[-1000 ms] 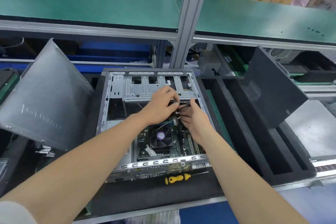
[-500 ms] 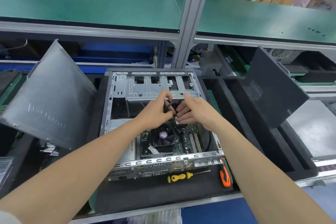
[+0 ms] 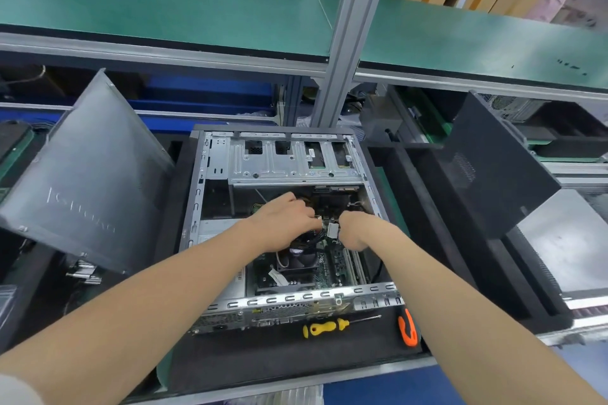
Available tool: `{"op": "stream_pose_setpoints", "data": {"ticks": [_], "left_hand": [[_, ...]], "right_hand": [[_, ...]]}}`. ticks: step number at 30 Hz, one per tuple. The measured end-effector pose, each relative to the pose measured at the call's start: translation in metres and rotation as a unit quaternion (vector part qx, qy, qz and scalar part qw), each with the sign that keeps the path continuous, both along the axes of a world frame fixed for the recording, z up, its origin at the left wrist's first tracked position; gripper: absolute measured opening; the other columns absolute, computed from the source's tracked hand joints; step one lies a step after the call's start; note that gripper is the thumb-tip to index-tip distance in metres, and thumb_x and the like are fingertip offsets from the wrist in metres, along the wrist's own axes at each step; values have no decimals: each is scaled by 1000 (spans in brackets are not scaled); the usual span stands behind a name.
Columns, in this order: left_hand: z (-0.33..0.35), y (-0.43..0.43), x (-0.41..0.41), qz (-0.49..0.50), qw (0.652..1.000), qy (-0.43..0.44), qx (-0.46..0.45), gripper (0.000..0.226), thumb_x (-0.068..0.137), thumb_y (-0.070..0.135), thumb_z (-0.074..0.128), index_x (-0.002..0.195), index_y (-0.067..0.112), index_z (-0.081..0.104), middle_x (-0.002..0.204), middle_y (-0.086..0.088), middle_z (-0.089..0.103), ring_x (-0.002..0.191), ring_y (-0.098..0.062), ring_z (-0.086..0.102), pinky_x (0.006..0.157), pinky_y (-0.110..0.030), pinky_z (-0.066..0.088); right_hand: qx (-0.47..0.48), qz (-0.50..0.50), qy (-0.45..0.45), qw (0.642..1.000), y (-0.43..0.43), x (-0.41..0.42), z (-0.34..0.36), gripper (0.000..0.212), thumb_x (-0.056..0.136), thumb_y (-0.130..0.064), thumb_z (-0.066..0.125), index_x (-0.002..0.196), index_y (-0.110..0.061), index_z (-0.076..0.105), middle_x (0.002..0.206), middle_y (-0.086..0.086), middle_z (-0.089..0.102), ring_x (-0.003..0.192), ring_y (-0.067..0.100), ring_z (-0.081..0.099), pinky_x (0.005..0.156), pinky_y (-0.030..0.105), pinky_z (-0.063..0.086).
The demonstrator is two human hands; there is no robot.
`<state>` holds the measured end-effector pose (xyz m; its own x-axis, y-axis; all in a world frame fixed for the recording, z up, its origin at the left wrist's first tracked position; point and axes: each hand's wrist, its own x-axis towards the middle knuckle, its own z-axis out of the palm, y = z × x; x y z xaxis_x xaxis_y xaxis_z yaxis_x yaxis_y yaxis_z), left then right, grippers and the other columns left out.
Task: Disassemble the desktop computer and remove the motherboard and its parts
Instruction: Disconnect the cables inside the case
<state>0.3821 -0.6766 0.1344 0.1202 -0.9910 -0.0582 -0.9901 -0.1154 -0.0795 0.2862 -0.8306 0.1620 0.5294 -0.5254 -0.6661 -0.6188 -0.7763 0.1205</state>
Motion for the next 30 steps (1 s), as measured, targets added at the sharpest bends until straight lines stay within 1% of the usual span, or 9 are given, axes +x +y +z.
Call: {"op": "stream_pose_setpoints", "data": {"ticks": [2,5,7,9,13,17,22,27,30], "left_hand": [[-3,0,-1,13,999,45,22,54,90,1,57,135,31,56,111,3,64,104,-24,60,85,-37,39],[-7,0,-3,48,987,150,39,29,99,27,39,122,29,57,106,-2,64,104,-25,61,81,-39,37],[-7,-1,-6,64,981,177,40,29,99,50,34,108,32,53,95,2,59,99,-24,61,80,-40,39],[-8,-3,-8,69,985,152,38,44,97,67,39,115,31,55,91,7,52,95,-22,61,79,-39,43],[-13,-6,-8,83,981,175,22,46,93,67,51,118,29,55,93,7,53,95,-22,60,71,-36,40],[-21,-5,-5,89,977,194,18,49,93,68,48,123,29,54,106,4,65,101,-23,63,72,-37,38],[-31,-10,-4,113,965,207,112,76,94,77,30,149,26,42,144,-4,58,129,-27,54,110,-50,33],[-33,-12,-4,93,980,149,90,85,92,80,20,150,24,44,154,1,47,141,-28,30,113,-57,16],[-32,-14,-4,100,975,167,108,85,93,79,22,157,25,35,167,5,28,155,-27,15,119,-65,6]], "right_hand": [[0,14,-9,1000,1,5,-9,24,101,2,40,113,-2,60,90,7,52,72,19,53,70,30,50],[6,-13,-88,996,0,7,-23,41,107,-18,41,143,1,48,124,15,62,102,30,66,79,35,54],[-22,-19,-107,994,-4,9,-35,55,108,-42,41,138,4,50,126,20,63,101,32,67,70,32,50],[-56,-3,-108,993,-8,11,-45,62,105,-50,44,134,4,52,127,20,63,105,33,68,69,31,48],[-94,33,-71,992,-6,20,-45,41,102,-29,51,130,0,58,125,18,63,105,33,68,75,37,57],[-54,37,-25,998,-2,32,-38,42,96,-9,48,136,1,56,130,19,59,108,38,66,86,43,60],[-31,44,-28,998,-8,35,-35,36,104,-11,41,131,-6,63,125,12,63,107,32,67,82,35,58],[-2,46,-33,998,-8,35,-36,31,103,-10,45,126,-5,65,125,12,63,110,31,65,77,35,51],[-18,88,-16,996,-9,36,-30,31,102,-9,42,120,0,66,110,14,65,94,32,68,73,35,54]]}}
